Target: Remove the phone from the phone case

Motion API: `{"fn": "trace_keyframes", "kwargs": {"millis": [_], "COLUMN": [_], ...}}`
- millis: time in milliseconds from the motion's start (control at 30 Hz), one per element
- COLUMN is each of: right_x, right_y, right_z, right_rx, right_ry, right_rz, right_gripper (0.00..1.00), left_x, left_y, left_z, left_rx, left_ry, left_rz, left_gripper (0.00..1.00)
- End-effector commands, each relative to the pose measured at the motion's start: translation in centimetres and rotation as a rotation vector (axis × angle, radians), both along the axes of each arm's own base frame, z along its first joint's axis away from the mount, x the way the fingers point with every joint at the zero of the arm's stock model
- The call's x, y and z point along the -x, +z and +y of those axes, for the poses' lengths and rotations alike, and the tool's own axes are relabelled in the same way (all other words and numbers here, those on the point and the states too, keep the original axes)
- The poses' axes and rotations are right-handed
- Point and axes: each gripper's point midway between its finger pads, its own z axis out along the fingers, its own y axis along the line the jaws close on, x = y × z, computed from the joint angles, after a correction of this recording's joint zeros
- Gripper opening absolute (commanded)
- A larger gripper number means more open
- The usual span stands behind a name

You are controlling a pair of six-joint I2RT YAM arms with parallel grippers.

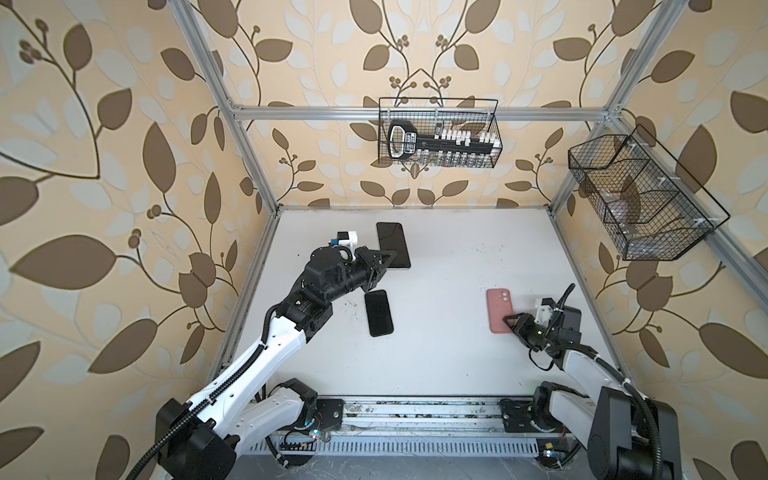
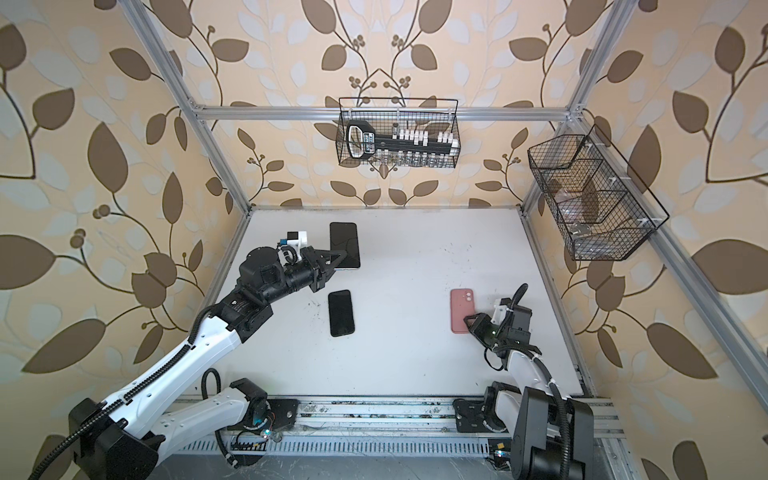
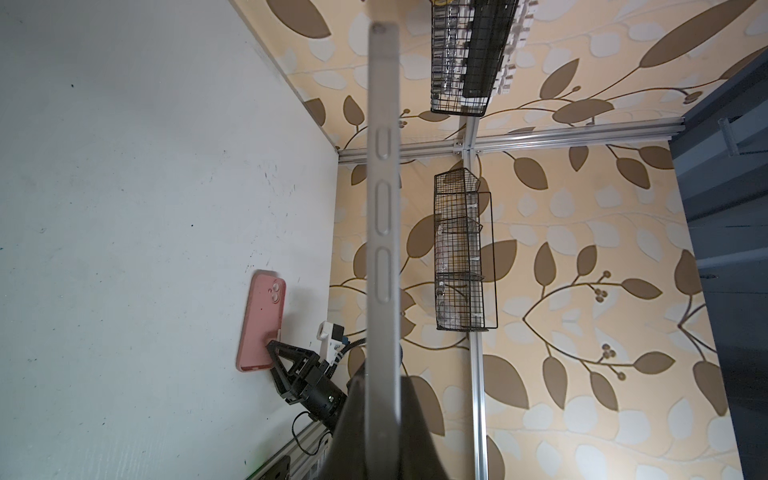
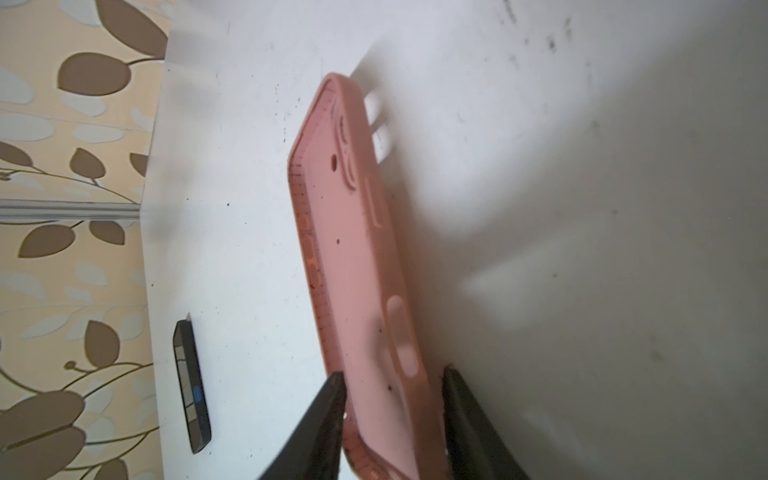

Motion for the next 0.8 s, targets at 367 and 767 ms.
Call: {"fn": "trace_keyframes", "kwargs": {"millis": [367,767], "right_x": [0.1,-0.4], "right_y": [3.8,6.6], "right_z": [-4.1,-2.6], "right_rx": [0.24,0.275], "right_ry": [-0.085,-0.039], "right_rz": [-0.014,-0.075], "right_gripper": [0.55,0.8], "left_x": [0.3,1.2], "left_y": [2.0,-1.4], "left_z": [-0.4,-1.7], "left_rx": [0.012,-0.064], "left_ry": [-0.053,-0.128], "left_rz": [-0.12,-0.16], "left_gripper": [0.0,0.0]}}
